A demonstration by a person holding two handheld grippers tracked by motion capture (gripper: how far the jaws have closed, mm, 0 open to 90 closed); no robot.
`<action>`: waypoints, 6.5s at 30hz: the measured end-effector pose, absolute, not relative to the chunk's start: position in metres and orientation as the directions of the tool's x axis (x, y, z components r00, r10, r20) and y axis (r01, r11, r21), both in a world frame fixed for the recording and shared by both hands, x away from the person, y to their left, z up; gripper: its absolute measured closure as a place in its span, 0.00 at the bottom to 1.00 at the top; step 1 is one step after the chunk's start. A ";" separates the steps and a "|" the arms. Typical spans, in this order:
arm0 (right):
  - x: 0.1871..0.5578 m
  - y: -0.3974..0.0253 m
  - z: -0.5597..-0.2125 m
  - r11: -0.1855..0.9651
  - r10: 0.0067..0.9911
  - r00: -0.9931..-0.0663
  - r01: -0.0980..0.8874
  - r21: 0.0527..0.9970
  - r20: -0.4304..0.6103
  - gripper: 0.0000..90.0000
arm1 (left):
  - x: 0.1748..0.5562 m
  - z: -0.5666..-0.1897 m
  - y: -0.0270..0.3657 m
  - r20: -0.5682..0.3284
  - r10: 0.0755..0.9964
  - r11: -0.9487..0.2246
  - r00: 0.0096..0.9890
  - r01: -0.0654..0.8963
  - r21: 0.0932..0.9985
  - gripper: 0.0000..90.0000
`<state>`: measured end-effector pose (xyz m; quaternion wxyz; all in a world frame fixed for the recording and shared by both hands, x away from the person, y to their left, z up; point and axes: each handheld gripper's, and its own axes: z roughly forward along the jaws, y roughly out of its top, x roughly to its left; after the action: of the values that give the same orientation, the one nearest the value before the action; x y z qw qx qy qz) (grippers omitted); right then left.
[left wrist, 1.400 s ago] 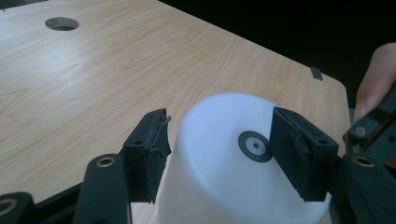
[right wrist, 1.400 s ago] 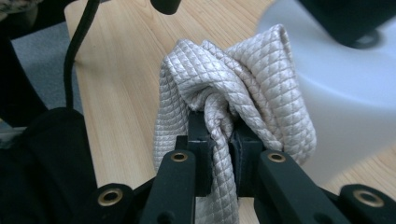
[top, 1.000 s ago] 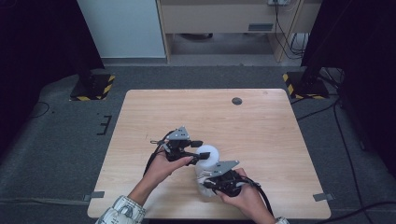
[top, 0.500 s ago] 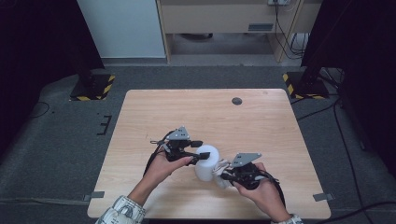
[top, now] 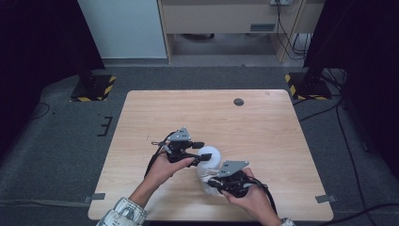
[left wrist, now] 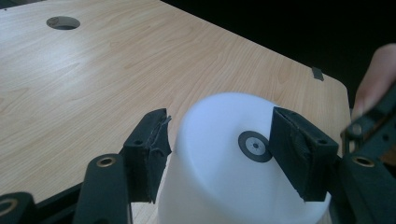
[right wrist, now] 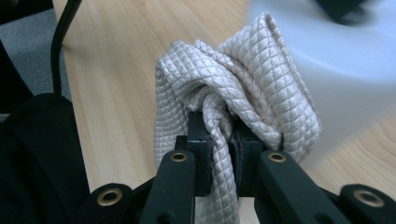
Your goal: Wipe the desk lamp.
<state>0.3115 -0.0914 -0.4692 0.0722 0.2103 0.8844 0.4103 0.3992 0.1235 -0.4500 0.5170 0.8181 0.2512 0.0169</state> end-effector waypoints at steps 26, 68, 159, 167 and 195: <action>0.344 -0.142 -0.464 0.552 0.592 -0.806 0.422 0.719 0.018 0.90 | 0.400 -0.450 0.124 -0.237 0.423 -0.337 0.875 0.394 0.855 0.43; 0.451 -0.114 -0.504 0.413 0.468 -0.814 0.546 0.729 0.344 0.91 | 0.399 -0.453 0.122 -0.261 0.411 -0.320 0.873 0.407 0.856 0.40; 0.292 -0.014 -0.501 0.681 0.403 -0.913 0.257 0.686 -0.057 0.76 | 0.371 -0.480 0.227 -0.046 0.708 -0.461 0.704 0.512 0.725 0.24; 0.292 -0.010 -0.502 0.672 0.434 -0.897 0.256 0.695 -0.089 0.51 | 0.369 -0.479 0.224 -0.025 0.708 -0.477 0.706 0.503 0.721 0.24; 0.289 -0.086 -0.491 0.660 0.416 -0.909 0.295 0.691 -0.009 0.29 | 0.330 -0.474 0.192 -0.078 0.536 -0.557 0.841 0.421 0.716 0.08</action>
<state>0.2889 -0.0861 -0.4911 0.0833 0.1962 0.9072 0.3628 0.3303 0.1921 -0.4745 0.3839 0.8792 0.2722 0.0745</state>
